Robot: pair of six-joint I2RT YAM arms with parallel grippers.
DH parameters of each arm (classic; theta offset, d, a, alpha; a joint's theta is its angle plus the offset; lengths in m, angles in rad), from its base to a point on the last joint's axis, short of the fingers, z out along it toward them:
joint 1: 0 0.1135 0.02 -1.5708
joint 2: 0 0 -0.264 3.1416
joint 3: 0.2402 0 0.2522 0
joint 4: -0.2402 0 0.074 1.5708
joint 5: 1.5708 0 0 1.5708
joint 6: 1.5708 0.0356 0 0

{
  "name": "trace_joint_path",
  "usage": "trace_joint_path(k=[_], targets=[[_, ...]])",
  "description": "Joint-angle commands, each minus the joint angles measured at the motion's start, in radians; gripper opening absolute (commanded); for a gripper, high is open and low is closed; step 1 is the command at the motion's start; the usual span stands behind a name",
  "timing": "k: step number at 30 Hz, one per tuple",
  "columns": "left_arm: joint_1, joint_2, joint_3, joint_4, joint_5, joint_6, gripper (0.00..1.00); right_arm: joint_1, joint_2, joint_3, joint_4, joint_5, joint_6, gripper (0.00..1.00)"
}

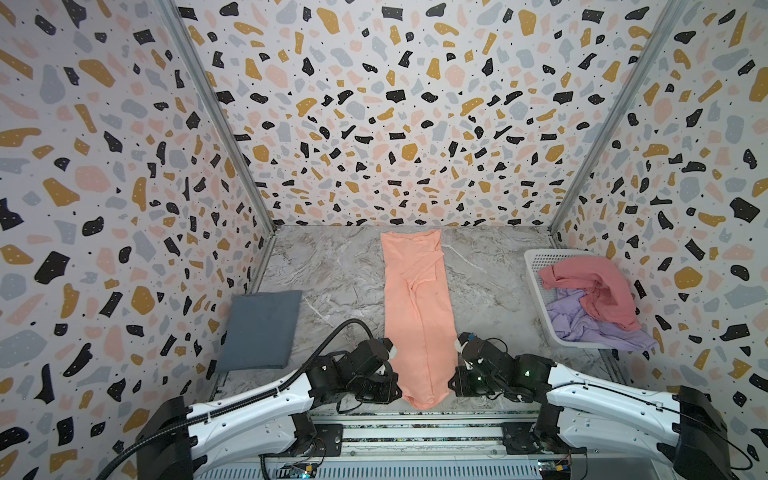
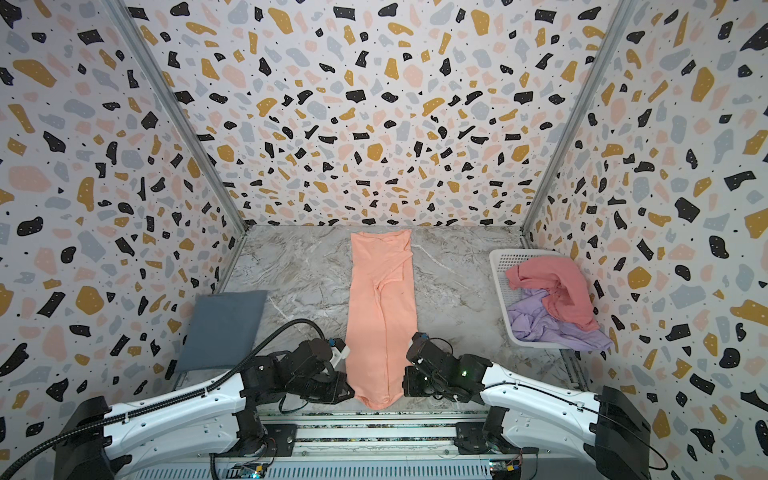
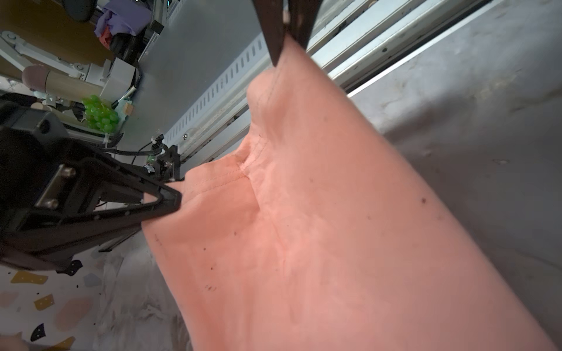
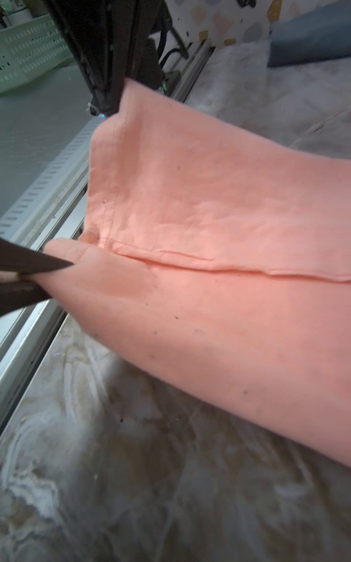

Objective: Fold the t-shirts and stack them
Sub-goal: 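Lift the near end and fold it over onto the far half with both grippers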

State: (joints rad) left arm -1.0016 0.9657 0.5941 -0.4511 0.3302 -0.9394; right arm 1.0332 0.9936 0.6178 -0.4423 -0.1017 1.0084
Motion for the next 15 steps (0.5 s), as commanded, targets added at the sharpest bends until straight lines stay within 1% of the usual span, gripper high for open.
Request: trace_joint_path(k=[1, 3, 6, 10, 13, 15], targets=[[0.08, 0.083, 0.114, -0.052, -0.005, 0.144, 0.0, -0.095, 0.047, 0.114, -0.009, 0.072, -0.086, 0.0], [0.158, 0.156, 0.175, -0.064, 0.03, 0.223, 0.0, -0.162, 0.111, 0.165, 0.01, 0.053, -0.159, 0.0], [0.276, 0.262, 0.275, -0.067, 0.025, 0.33, 0.0, -0.276, 0.22, 0.247, 0.03, 0.02, -0.275, 0.0], [0.43, 0.445, 0.445, -0.087, 0.055, 0.447, 0.0, -0.447, 0.387, 0.355, 0.113, -0.11, -0.397, 0.0], [0.514, 0.591, 0.583, -0.104, 0.072, 0.542, 0.0, -0.526, 0.545, 0.485, 0.123, -0.159, -0.474, 0.0], [0.565, 0.684, 0.665, -0.107, 0.092, 0.575, 0.0, -0.567, 0.638, 0.569, 0.122, -0.181, -0.513, 0.0]])
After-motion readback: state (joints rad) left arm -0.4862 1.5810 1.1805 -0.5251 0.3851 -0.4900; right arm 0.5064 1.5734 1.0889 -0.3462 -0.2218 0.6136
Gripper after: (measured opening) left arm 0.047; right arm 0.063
